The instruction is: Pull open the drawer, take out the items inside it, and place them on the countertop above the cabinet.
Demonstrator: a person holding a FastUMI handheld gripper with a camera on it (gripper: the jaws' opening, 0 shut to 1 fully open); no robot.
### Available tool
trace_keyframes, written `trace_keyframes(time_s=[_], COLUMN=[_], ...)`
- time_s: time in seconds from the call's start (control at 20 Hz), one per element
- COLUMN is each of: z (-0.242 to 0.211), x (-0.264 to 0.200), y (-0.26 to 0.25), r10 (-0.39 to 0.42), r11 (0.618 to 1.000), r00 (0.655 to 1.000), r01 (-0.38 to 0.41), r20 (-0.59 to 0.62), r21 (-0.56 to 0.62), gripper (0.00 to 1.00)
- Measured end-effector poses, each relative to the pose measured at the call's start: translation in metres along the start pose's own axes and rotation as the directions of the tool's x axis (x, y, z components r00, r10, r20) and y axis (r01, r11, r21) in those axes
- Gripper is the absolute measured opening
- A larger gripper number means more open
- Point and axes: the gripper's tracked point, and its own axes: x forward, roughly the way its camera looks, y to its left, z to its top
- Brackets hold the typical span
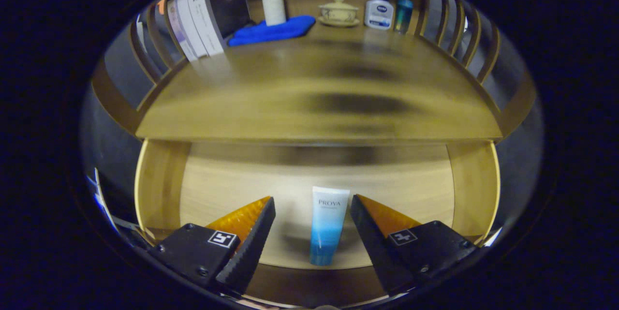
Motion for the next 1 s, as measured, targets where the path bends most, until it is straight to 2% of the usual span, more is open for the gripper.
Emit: trace_keyframes(time_s=[0.35,0.45,0.55,0.6,0.7,1.0], z=[-0.020,-0.023,-0.027,-0.025,-0.022,-0.025], x=[0.018,0.021,0.028,0.030,0.030,0.009], y=[-0.015,-0.017,-0.015,-0.019,-0.016,-0.013], r10=[-0.019,-0.031,-0.013,-0.025,-0.019,0.027], r11=[0.999,0.998,0.996,0.996,0.996,0.996], r00=[0.994,0.992,0.990,0.991,0.991,0.997], r01=[0.023,0.038,0.025,0.036,0.031,-0.021], r20=[-0.106,-0.122,-0.144,-0.133,-0.130,-0.071], r21=[0.041,0.055,0.084,0.081,0.087,0.081], gripper=[0.97,0.90,0.74,0.72,0.57,0.47])
